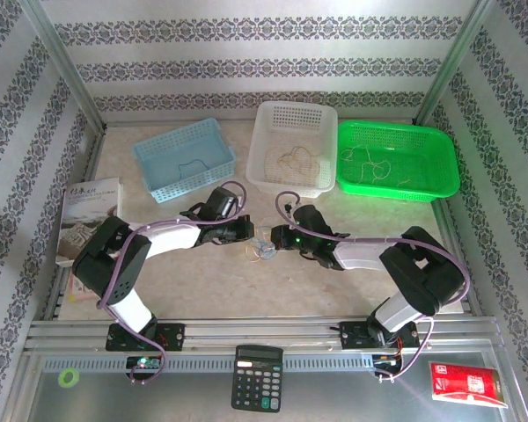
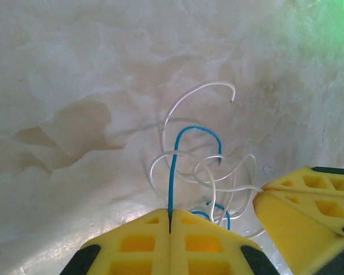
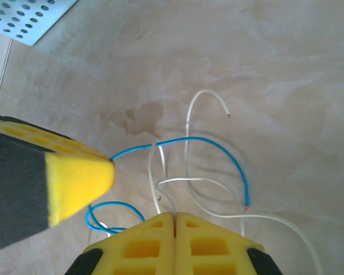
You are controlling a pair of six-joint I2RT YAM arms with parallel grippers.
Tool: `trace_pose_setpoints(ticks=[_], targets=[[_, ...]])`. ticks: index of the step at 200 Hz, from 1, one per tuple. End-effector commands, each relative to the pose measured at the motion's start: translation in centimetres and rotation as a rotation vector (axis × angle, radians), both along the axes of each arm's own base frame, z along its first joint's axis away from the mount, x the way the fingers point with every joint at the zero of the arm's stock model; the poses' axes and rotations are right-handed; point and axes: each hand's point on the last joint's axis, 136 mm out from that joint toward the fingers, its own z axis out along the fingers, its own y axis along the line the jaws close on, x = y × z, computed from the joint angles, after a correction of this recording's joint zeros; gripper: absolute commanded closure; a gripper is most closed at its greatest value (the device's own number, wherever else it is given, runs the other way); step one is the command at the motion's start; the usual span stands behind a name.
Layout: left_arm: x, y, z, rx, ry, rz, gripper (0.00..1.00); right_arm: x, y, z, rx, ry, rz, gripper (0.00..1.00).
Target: Untangle the cables
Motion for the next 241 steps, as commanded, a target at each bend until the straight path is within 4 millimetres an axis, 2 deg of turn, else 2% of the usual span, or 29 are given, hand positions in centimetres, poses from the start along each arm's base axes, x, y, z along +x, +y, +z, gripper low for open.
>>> trace_pose_setpoints(ticks=[1, 52, 85, 112, 134, 177, 200, 241], targets=[[0.5, -0.5, 4.2, -0.020, -0.104, -0.022, 1.00, 0.7, -1.7, 0.4, -0.009, -0.035, -0.076, 1.00], [-0.9, 0.2, 11.0, -0.070, -0.231, -0.062, 1.00, 0.6, -5.0, -2.1, -0.068, 0.011, -0.189, 1.00], [-1.3, 0.4, 14.6, -0.137, -0.349, -0.065, 1.00, 0.1, -5.3, -2.8, -0.072, 0.034, -0.194, 1.00], [-1.4, 0.6, 16.8, -0.193, -0.442, -0.052, 1.00, 0.0, -4.9, -1.8, -0.048, 0.026, -0.175, 1.00], [-1.6, 0.8, 18.0, -0.232, -0.502, -0.043, 1.00, 0.0, -4.5, -0.2, -0.033, 0.006, -0.151, 0.95], [-2.1, 1.3, 20.4, -0.286, -0.598, -0.031, 1.00, 0.0, -3.5, 4.1, 0.003, -0.044, -0.088, 0.59], [-2.2, 1.5, 21.1, -0.296, -0.627, -0.029, 1.00, 0.1, -3.5, 7.2, 0.032, -0.089, -0.079, 0.52], [-2.4, 1.4, 21.5, -0.311, -0.635, -0.034, 1.00, 0.3, -4.6, 12.9, 0.110, -0.193, -0.113, 0.48]])
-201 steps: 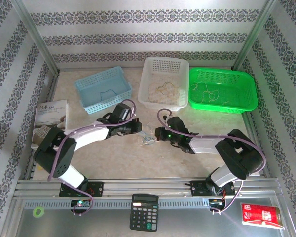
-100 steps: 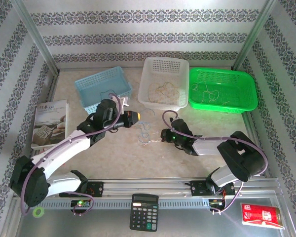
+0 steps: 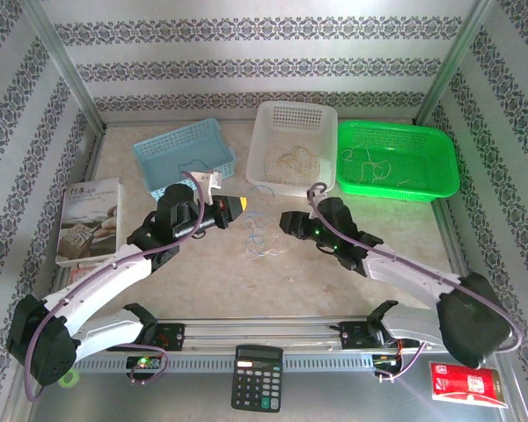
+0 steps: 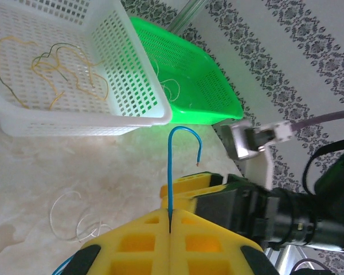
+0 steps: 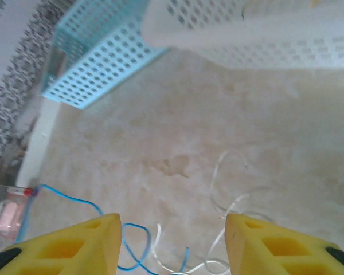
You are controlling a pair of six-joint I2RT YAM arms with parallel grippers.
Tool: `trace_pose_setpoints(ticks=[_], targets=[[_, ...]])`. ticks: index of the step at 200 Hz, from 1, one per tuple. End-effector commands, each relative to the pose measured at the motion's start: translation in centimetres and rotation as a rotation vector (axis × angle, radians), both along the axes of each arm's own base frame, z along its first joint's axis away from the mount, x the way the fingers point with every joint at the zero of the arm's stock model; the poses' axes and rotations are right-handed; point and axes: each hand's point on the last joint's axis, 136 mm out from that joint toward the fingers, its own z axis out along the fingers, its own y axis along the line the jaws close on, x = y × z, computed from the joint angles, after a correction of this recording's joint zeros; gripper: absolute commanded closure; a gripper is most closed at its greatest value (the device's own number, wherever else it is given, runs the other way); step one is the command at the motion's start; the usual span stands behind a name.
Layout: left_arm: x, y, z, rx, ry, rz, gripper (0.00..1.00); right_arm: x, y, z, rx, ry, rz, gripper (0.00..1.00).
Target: Untangle the cables
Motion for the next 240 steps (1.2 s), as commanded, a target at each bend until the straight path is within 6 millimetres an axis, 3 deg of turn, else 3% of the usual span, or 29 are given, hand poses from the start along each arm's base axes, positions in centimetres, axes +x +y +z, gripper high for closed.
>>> trace_pose_setpoints(ticks=[1, 31, 59, 144, 169, 221, 240], targets=[[-0.2, -0.4, 1.6, -0.030, -0.070, -0.016, 1.00, 0.1, -0.7, 3.2, 0.031, -0.050, -0.009, 0.47], [-0.4, -0.5, 1.8, -0.040, -0.075, -0.021, 1.00, 0.0, -0.9, 6.7, 0.111, -0.121, 0.001, 0.41], [-0.6, -0.6, 2.1, -0.048, -0.078, -0.032, 1.00, -0.2, 0.4, 9.5, 0.141, -0.183, 0.085, 0.37], [-0.8, -0.7, 2.7, -0.071, -0.088, -0.045, 1.00, 1.7, 4.7, 11.4, 0.211, -0.189, 0.238, 0.40], [-0.8, -0.7, 2.8, -0.073, -0.088, -0.044, 1.00, 2.0, 5.3, 11.6, 0.225, -0.184, 0.257, 0.49], [-0.9, -0.8, 2.5, -0.074, -0.079, -0.052, 1.00, 1.9, 5.0, 12.5, 0.237, -0.201, 0.256, 1.00], [-0.9, -0.7, 2.2, -0.067, -0.076, -0.049, 1.00, 1.9, 4.6, 13.4, 0.242, -0.220, 0.251, 1.00]])
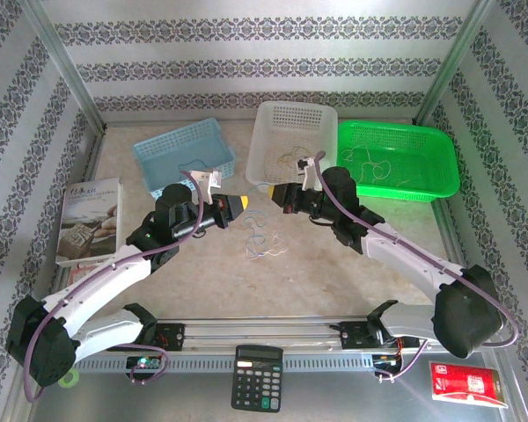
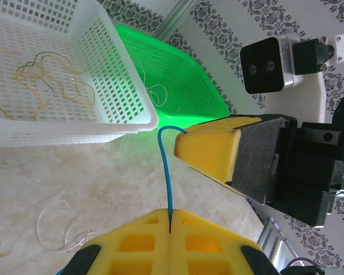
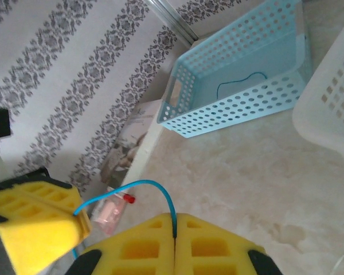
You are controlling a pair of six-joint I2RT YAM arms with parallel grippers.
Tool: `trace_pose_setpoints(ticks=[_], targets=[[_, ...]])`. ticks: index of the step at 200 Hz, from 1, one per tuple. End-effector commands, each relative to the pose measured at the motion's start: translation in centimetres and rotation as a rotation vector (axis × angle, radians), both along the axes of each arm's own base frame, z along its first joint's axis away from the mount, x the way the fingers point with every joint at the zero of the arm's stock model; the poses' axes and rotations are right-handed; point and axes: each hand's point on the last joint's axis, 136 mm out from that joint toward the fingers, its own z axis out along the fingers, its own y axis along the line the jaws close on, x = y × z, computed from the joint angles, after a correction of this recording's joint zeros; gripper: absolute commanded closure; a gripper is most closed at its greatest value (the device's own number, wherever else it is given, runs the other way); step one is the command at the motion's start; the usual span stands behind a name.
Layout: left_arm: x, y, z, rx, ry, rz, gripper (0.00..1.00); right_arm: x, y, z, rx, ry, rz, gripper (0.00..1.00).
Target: Untangle the cables
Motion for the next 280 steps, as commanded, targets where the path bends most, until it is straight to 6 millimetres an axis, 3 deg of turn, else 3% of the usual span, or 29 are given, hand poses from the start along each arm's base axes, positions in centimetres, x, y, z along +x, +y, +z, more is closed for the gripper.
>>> trace_pose_setpoints(ticks=[1, 38, 83, 101, 113, 126, 146, 201, 280], targets=[[-0.7, -0.4, 1.2, -0.039, -0.044, -0.023, 1.00, 0.0, -0.3, 3.7, 0.051, -0.084, 0.007, 1.00], [-0.9, -0.1, 0.6, -0.022, -0.043, -0.017, 1.00, -0.6, -1.0, 6.6, 0.046, -0.155, 0.009, 1.00], [-1.1, 0.1, 0.5, -0.008, -0.054, -0.019, 1.00, -1.2, -1.3, 8.4, 0.008, -0.213, 0.026, 1.00], [-1.1, 0.2, 0.5, 0.007, -0.059, -0.020, 0.64, -1.6, -0.8, 8.6, 0.000, -0.222, 0.065, 1.00], [-1.1, 0.4, 0.8, 0.024, -0.075, -0.016, 0.48, -2.0, -0.4, 8.5, -0.016, -0.231, 0.094, 1.00], [-1.2, 0.6, 1.2, 0.050, -0.097, -0.014, 0.37, -2.5, 0.1, 8.5, -0.034, -0.243, 0.127, 1.00], [-1.3, 0.9, 1.9, 0.102, -0.138, -0.020, 0.30, -3.3, 0.5, 8.4, -0.051, -0.252, 0.171, 1.00], [-2.7, -0.3, 3.9, 0.241, -0.227, -0.191, 0.29, -4.8, 1.3, 8.2, -0.073, -0.255, 0.256, 1.00], [-3.2, -2.9, 3.3, 0.220, -0.177, -0.365, 0.50, -5.9, 1.9, 8.5, -0.067, -0.264, 0.297, 1.00]])
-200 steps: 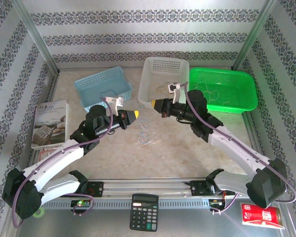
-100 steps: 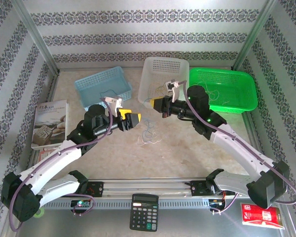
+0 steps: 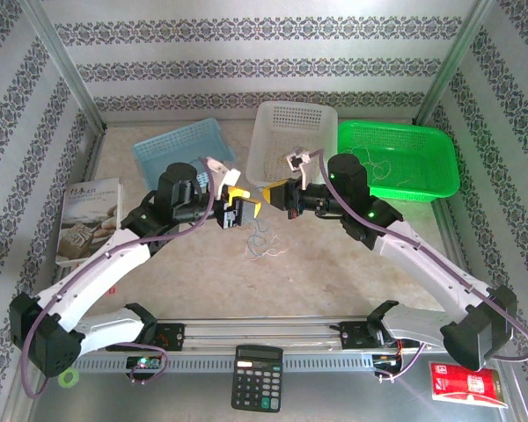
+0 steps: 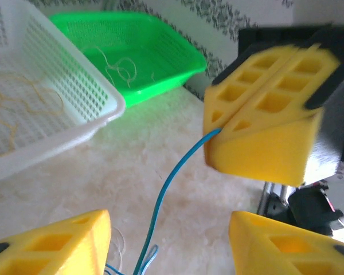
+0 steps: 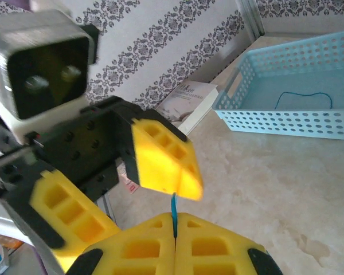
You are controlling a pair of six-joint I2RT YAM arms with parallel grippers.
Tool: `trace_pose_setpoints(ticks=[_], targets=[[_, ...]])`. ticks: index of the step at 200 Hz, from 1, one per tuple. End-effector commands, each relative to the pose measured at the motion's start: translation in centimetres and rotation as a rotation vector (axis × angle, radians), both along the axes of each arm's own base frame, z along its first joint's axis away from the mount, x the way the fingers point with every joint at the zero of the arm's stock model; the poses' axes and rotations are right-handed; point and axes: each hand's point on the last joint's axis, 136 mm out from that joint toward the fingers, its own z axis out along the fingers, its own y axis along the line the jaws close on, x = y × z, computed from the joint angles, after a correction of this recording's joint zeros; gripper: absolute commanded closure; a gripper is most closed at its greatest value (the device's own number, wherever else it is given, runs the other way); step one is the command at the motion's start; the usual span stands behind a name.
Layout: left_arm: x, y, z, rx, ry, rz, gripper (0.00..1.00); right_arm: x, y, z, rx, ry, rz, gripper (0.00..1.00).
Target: Untangle the cables
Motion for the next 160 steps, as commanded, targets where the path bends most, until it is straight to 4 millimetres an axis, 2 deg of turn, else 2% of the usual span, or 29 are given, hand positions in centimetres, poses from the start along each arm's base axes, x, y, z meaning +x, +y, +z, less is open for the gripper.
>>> trace_pose_setpoints(ticks=[1, 39, 68, 72, 81, 96, 105, 128, 160], targets=[[-1.1, -0.7, 0.7, -0.010, -0.009, -0.073, 0.50, -0.7, 0.5, 1.8, 0.019, -0.051, 0.040, 1.00], [-0.7, -0.9, 1.1, -0.033, -0.019, -0.067, 0.70, -0.9, 0.6, 1.7, 0.019, -0.050, 0.044, 1.00], [-0.5, -1.3, 1.4, -0.057, -0.008, -0.071, 0.99, -0.9, 0.6, 1.7, 0.022, -0.052, 0.042, 1.00], [-0.5, -1.3, 1.5, -0.060, -0.008, -0.069, 1.00, -0.8, 0.6, 1.7, 0.022, -0.051, 0.037, 1.00], [-0.3, -1.3, 1.6, -0.063, -0.006, -0.059, 1.00, -0.7, 0.4, 1.5, 0.019, -0.052, 0.025, 0.88], [0.1, -1.0, 2.2, -0.072, -0.016, -0.027, 1.00, -0.5, -0.1, 1.0, 0.011, -0.055, -0.006, 0.62], [0.3, -0.8, 2.7, -0.081, -0.025, -0.005, 1.00, -0.3, -0.5, 0.6, 0.008, -0.055, -0.032, 0.53], [0.5, -0.5, 4.4, -0.115, -0.041, 0.021, 1.00, 0.0, -1.6, -0.7, 0.011, -0.058, -0.099, 0.40], [0.6, -0.8, 6.2, -0.156, -0.034, 0.025, 1.00, -0.2, -2.1, -2.0, 0.005, -0.092, -0.137, 0.35]])
